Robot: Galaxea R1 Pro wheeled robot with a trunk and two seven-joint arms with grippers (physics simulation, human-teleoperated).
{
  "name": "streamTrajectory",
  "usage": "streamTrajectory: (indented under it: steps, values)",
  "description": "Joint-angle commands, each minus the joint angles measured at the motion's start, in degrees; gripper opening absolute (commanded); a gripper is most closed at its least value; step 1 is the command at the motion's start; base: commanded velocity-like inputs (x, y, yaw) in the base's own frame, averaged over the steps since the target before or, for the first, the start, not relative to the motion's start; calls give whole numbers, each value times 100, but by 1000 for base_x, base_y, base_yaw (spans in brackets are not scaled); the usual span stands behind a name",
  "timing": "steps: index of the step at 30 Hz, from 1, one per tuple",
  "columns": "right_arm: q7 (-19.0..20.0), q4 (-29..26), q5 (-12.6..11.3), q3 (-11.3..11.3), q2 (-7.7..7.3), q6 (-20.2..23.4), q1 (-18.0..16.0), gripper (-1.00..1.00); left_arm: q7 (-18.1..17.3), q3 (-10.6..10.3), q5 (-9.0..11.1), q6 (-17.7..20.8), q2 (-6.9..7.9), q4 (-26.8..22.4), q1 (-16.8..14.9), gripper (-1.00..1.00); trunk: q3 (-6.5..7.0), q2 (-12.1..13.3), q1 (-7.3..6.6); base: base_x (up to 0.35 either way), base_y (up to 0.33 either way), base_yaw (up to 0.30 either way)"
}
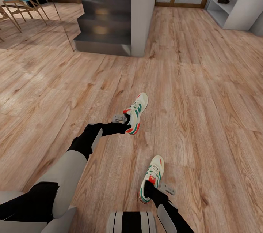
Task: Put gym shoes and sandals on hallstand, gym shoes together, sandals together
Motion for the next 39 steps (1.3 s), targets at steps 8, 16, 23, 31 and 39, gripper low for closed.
streamTrajectory:
  steps: [8, 16, 23, 31, 39]
  values:
    - [-40, -12, -24, 21, 0, 25, 0, 100, -34, 15, -53, 26, -4, -10, -1, -100, -4, -2, -1, 0, 0, 0]
    - [-32, -12, -24, 19, 0, 27, 0, 100, -27, 15, -53, 24, -5, -10, -1, -100, -4, -2, -1, 0, 0, 0]
    - [-38, -14, -24, 18, 0, 26, 0, 100, -27, 15, -52, 21, -4, -10, -1, -100, -7, -2, -1, 0, 0, 38]
    - [-33, -19, -24, 18, 0, 26, 0, 100, -26, 15, -53, 19, -4, -10, -1, -100, -21, -2, -1, 0, 0, 116]
    - [-32, -21, -24, 18, 0, 26, 0, 100, -31, 15, -53, 19, -3, -10, -1, -100, -23, -2, -1, 0, 0, 15]
